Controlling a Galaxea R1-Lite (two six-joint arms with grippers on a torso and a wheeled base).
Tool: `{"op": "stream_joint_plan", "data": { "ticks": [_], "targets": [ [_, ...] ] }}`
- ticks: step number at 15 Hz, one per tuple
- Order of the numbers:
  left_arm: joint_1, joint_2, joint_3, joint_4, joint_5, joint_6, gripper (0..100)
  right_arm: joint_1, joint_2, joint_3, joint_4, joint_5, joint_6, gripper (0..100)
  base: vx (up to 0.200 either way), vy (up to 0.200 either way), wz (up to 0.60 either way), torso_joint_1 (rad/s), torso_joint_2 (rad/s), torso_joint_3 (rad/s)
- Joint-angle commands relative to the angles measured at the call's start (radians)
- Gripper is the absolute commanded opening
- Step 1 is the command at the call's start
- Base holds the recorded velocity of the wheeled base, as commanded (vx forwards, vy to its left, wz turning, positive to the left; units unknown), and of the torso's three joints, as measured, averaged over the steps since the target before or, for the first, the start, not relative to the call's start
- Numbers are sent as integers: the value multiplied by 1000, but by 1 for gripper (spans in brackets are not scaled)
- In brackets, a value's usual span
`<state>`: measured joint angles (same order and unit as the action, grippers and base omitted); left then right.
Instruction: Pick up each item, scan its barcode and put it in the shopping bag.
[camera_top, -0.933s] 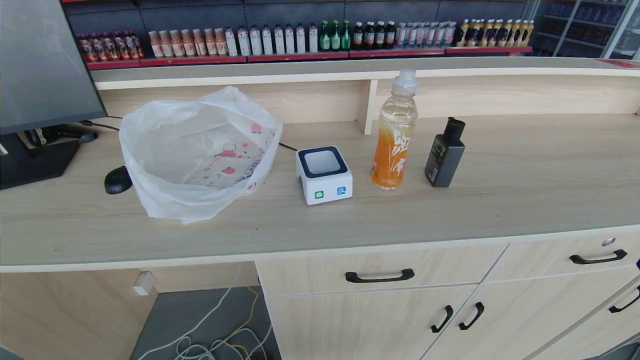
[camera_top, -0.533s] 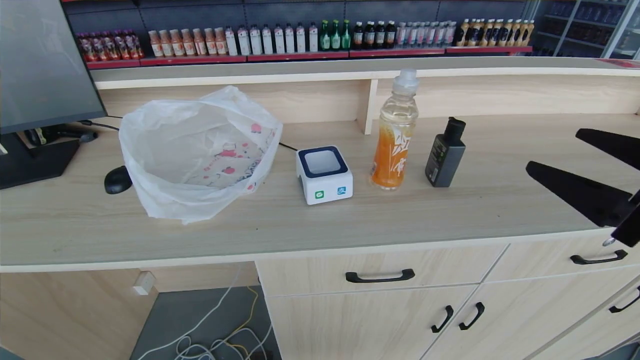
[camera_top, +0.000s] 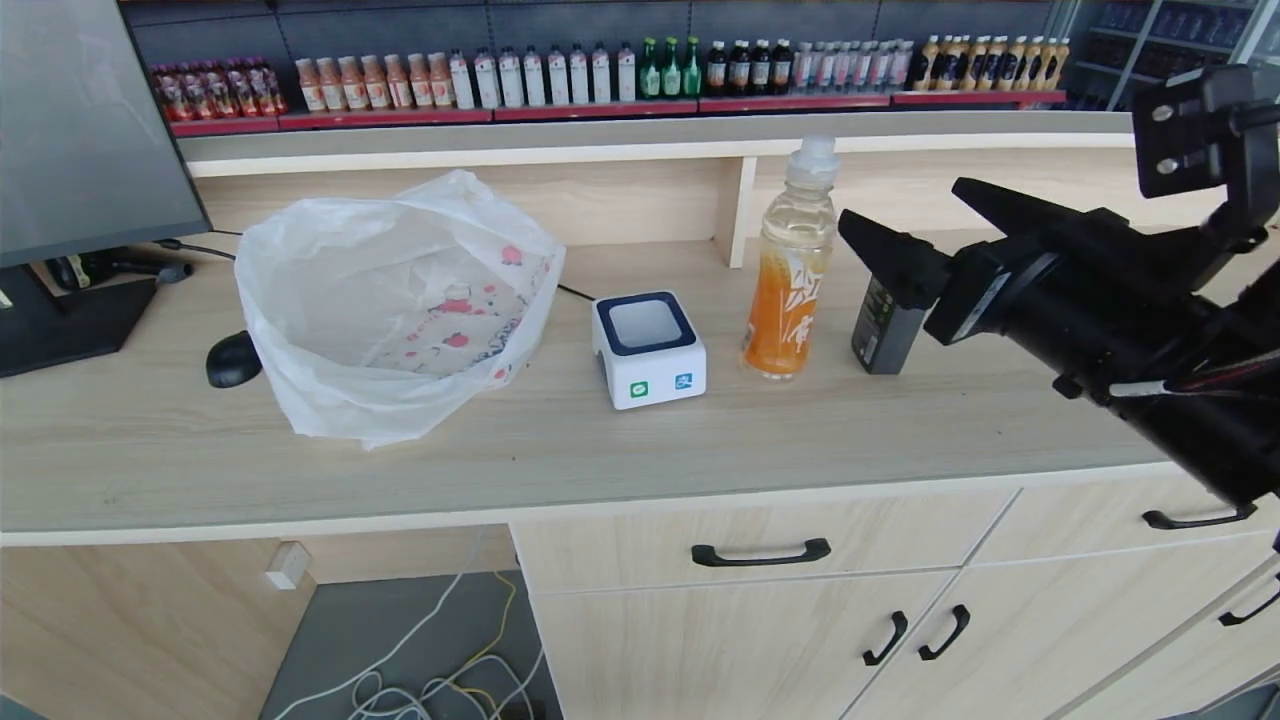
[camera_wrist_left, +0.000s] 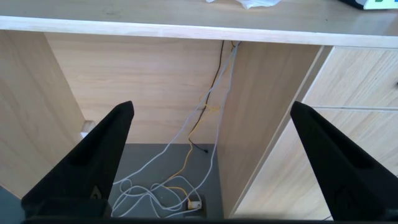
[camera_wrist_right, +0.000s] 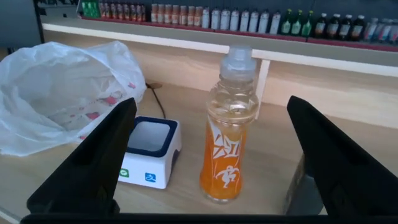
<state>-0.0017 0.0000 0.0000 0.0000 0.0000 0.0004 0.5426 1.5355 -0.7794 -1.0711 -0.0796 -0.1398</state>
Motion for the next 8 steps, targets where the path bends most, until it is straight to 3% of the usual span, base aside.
{"op": "stream_joint_plan", "data": {
  "ticks": [1,8],
  "targets": [
    [0,0,0,0,0,0,100,36,94,-47,-23,-29,20,100,0,0,0,0,0,0],
    [0,0,0,0,0,0,100,59,206,-78,-63,-97,46,100,0,0,0,0,0,0]
  ]
}}
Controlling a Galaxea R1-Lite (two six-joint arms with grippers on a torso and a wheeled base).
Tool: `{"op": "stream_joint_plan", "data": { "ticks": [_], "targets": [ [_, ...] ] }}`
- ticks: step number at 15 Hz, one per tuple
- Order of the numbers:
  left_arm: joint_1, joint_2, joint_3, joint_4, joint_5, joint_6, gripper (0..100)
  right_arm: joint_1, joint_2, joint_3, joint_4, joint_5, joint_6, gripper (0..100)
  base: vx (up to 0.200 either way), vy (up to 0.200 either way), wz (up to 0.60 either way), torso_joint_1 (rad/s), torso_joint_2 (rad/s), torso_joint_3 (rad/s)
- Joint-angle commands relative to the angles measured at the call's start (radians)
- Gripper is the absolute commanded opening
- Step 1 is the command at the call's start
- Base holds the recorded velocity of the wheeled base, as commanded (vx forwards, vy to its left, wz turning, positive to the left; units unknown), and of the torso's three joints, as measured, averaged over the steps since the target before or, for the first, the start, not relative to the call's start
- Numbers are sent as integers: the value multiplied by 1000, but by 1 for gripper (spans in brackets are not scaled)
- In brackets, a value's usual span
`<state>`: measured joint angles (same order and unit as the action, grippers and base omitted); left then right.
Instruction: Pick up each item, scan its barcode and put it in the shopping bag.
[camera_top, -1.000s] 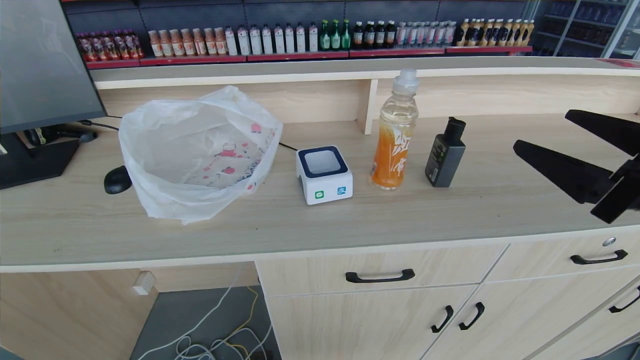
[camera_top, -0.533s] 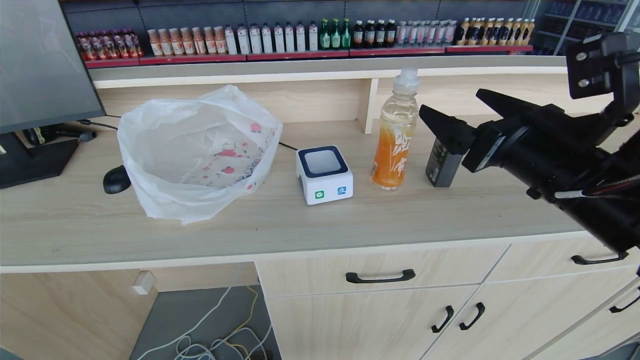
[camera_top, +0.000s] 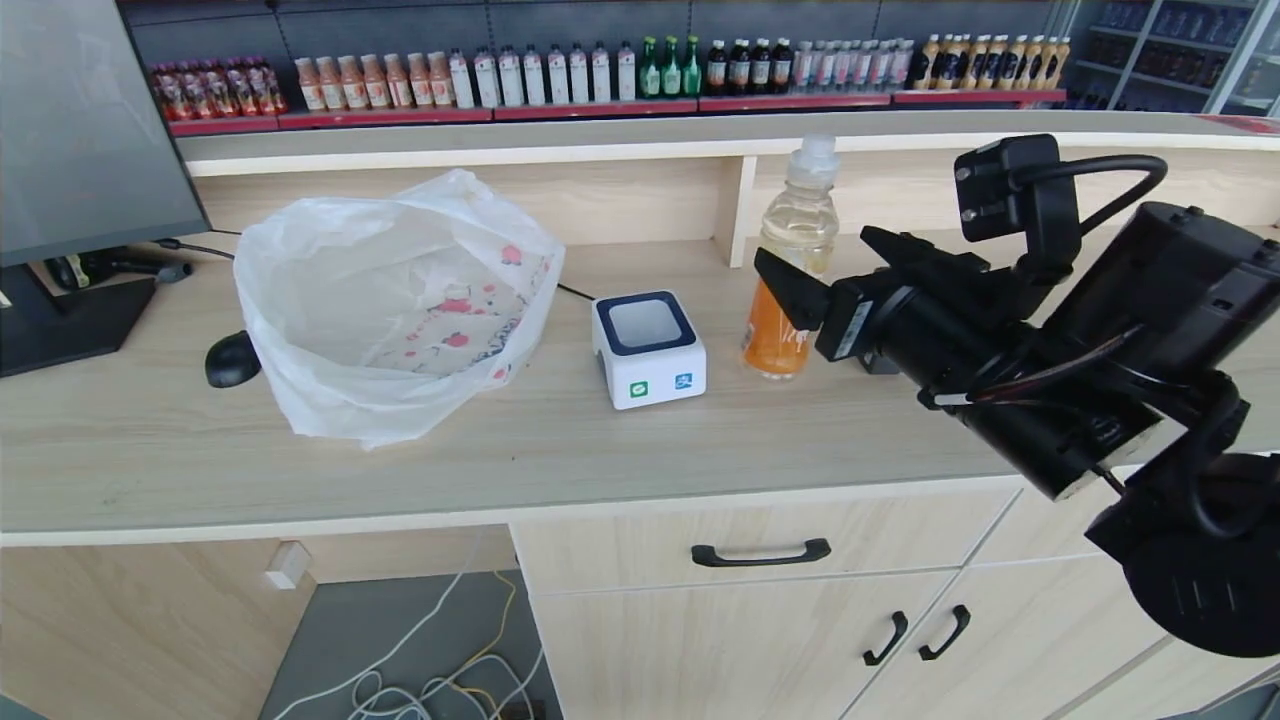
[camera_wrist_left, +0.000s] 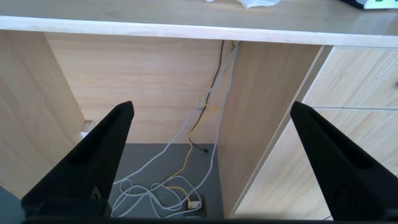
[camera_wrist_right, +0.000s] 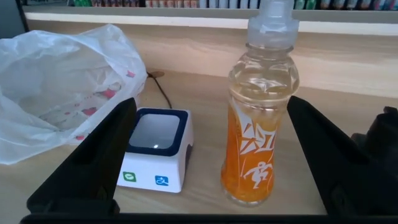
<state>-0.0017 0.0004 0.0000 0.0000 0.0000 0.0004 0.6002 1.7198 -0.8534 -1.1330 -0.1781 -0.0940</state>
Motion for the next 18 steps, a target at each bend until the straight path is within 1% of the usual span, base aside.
{"op": "stream_joint_plan", "data": {
  "ticks": [1,5,7,10,11,13,17,18],
  "targets": [
    [0,0,0,0,0,1,100,1,30,-6,-4,-15,7,100,0,0,0,0,0,0],
    [0,0,0,0,0,0,100,-2,64,-26,-5,-23,8,100,0,0,0,0,0,0],
    [0,0,0,0,0,0,100,-8,92,-70,-5,-67,19,100,0,0,0,0,0,0],
    [0,0,0,0,0,0,100,-16,124,-107,-5,-80,28,100,0,0,0,0,0,0],
    [0,0,0,0,0,1,100,-22,144,-141,-5,-90,30,100,0,0,0,0,0,0],
    [0,0,0,0,0,0,100,-31,158,-157,-5,-124,56,100,0,0,0,0,0,0],
    [0,0,0,0,0,0,100,-34,188,-176,-5,-127,59,100,0,0,0,0,0,0],
    [0,0,0,0,0,0,100,-34,204,-197,-5,-132,59,100,0,0,0,0,0,0]
  ]
}}
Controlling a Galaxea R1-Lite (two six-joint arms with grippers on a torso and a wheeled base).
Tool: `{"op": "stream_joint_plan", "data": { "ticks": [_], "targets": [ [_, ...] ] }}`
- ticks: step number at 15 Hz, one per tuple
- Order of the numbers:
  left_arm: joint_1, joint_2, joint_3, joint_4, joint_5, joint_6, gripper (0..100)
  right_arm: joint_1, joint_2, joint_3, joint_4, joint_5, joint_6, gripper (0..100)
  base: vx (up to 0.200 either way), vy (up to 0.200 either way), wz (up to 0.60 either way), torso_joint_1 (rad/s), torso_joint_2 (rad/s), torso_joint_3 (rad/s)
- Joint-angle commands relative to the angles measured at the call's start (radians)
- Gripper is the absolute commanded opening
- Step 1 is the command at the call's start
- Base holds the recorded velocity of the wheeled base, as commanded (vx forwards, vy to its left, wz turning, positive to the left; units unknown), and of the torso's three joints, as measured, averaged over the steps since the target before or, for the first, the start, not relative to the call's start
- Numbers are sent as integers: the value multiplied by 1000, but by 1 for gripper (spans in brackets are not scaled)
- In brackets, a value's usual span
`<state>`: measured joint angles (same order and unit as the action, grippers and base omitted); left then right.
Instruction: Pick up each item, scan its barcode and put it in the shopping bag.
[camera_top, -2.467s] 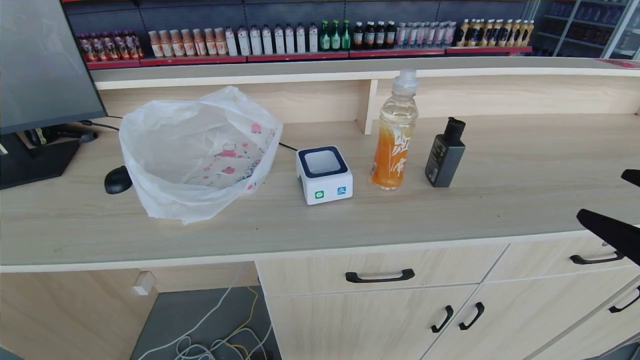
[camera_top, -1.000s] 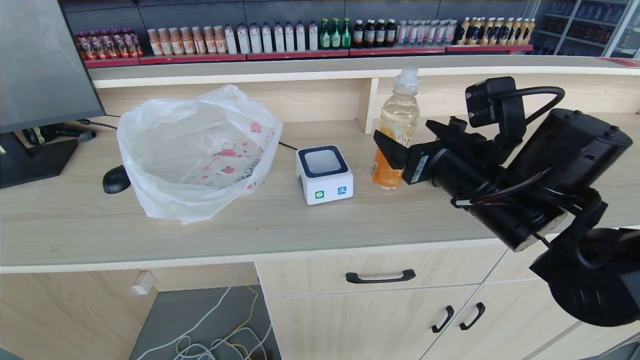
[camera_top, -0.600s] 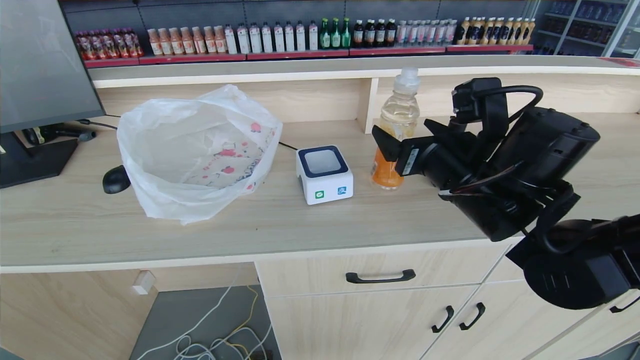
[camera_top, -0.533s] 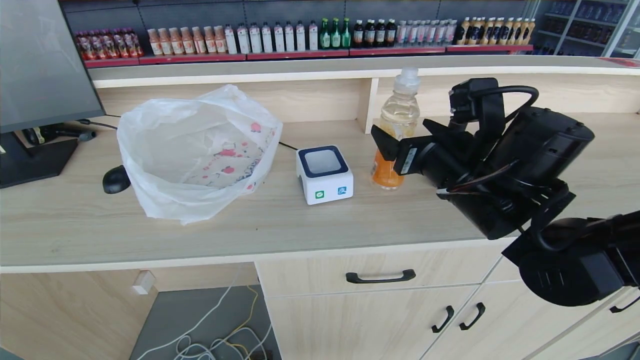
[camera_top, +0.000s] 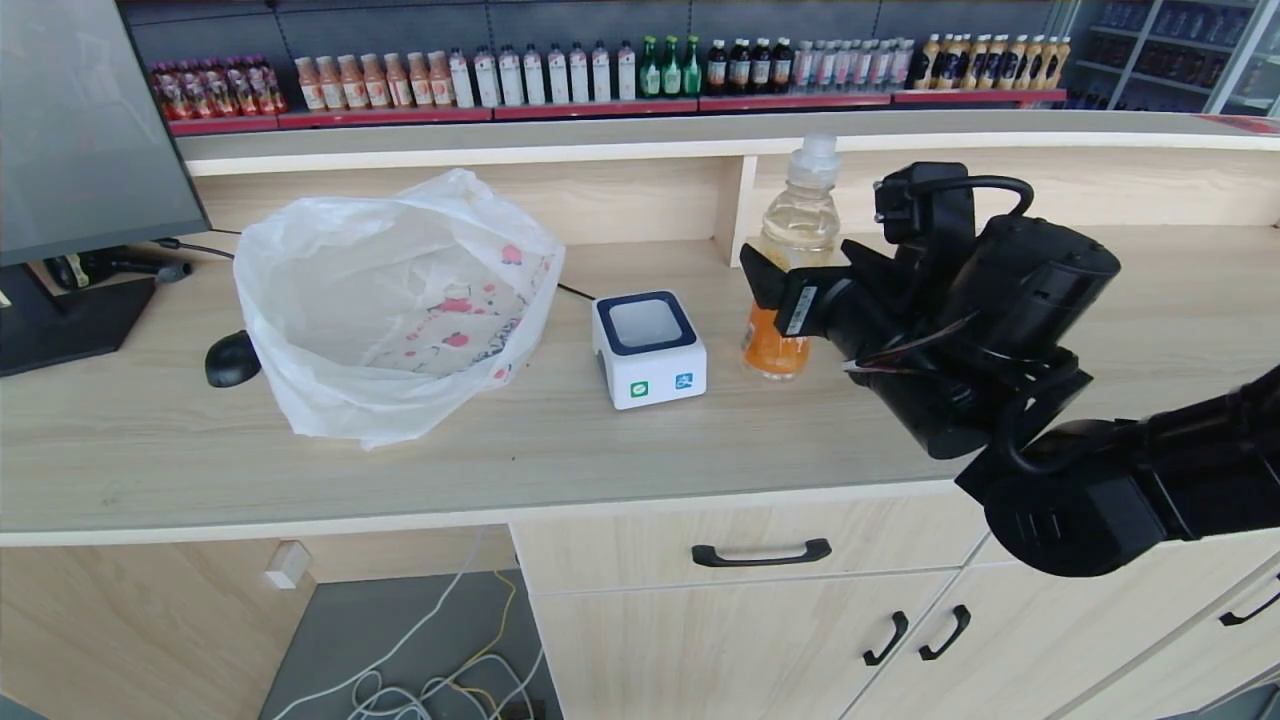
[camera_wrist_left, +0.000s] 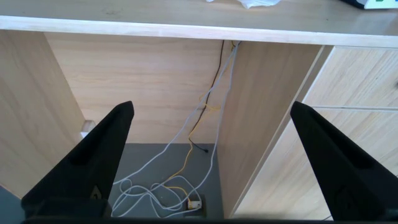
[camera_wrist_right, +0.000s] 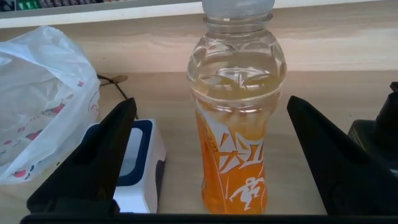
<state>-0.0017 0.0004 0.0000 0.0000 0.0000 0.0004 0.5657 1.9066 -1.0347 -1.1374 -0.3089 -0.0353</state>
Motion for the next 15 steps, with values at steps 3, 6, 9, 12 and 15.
{"op": "stream_joint_plan", "data": {
  "ticks": [3,6,9,12,15],
  "targets": [
    [0,0,0,0,0,0,100,-9,40,-47,1,-32,0,100,0,0,0,0,0,0],
    [0,0,0,0,0,0,100,-10,58,-50,1,-32,-1,100,0,0,0,0,0,0],
    [0,0,0,0,0,0,100,-17,92,-85,1,-39,0,100,0,0,0,0,0,0],
    [0,0,0,0,0,0,100,-15,124,-108,-1,-39,0,100,0,0,0,0,0,0],
    [0,0,0,0,0,0,100,-17,137,-128,-5,-41,3,100,0,0,0,0,0,0]
  ]
}}
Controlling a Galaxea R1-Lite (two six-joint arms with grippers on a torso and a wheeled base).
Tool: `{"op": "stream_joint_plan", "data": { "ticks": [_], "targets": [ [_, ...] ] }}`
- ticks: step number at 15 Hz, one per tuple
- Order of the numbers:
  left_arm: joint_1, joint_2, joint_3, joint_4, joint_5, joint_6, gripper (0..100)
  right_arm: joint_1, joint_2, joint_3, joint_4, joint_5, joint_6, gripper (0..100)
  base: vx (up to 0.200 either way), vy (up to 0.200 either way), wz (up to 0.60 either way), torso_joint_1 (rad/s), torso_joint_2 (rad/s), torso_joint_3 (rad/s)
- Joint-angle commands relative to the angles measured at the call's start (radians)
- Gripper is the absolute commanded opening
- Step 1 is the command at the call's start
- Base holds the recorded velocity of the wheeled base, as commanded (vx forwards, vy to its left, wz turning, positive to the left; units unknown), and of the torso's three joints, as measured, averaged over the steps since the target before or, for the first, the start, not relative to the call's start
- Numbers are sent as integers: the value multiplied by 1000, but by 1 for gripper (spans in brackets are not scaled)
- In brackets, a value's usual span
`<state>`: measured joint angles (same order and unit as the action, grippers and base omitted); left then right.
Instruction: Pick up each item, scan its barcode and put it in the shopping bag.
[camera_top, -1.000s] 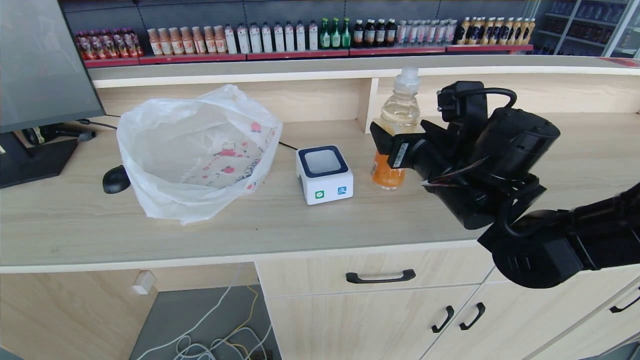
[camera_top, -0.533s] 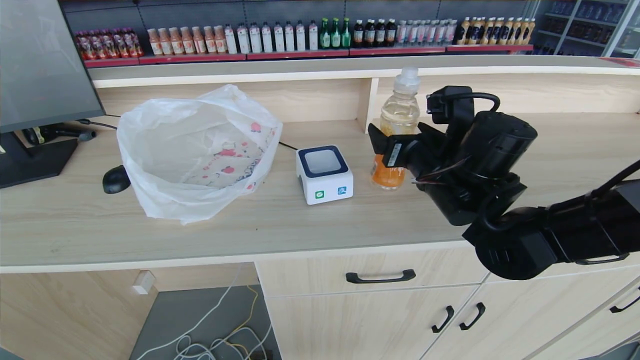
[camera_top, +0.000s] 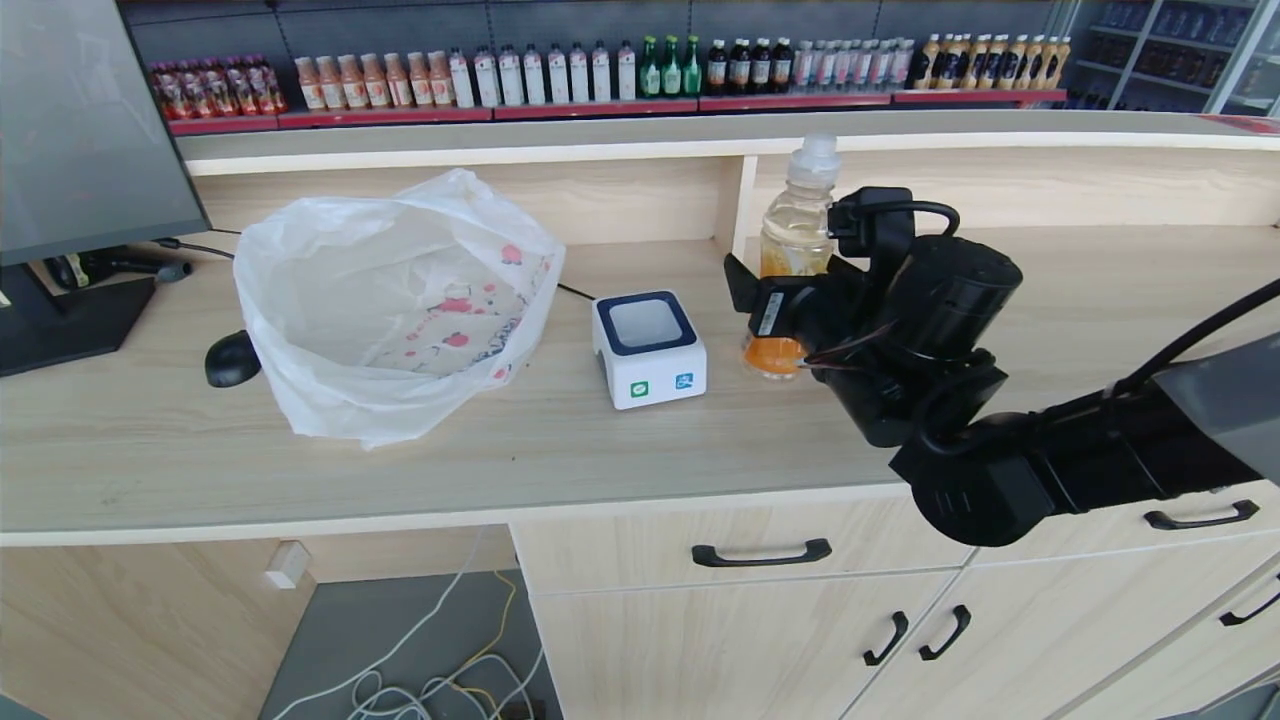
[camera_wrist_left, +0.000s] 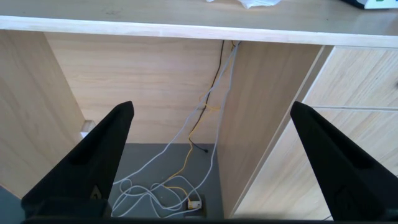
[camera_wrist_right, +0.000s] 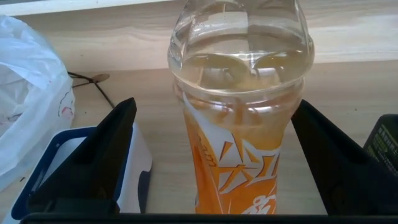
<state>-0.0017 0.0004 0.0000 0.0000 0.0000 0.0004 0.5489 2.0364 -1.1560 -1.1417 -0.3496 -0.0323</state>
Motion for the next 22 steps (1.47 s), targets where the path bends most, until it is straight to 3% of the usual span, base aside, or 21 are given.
{"op": "stream_joint_plan", "data": {
  "ticks": [1,22],
  "targets": [
    [0,0,0,0,0,0,100,-3,7,-7,-1,0,0,100,0,0,0,0,0,0],
    [0,1,0,0,0,0,100,-46,96,-143,0,-6,-1,100,0,0,0,0,0,0]
  ]
}}
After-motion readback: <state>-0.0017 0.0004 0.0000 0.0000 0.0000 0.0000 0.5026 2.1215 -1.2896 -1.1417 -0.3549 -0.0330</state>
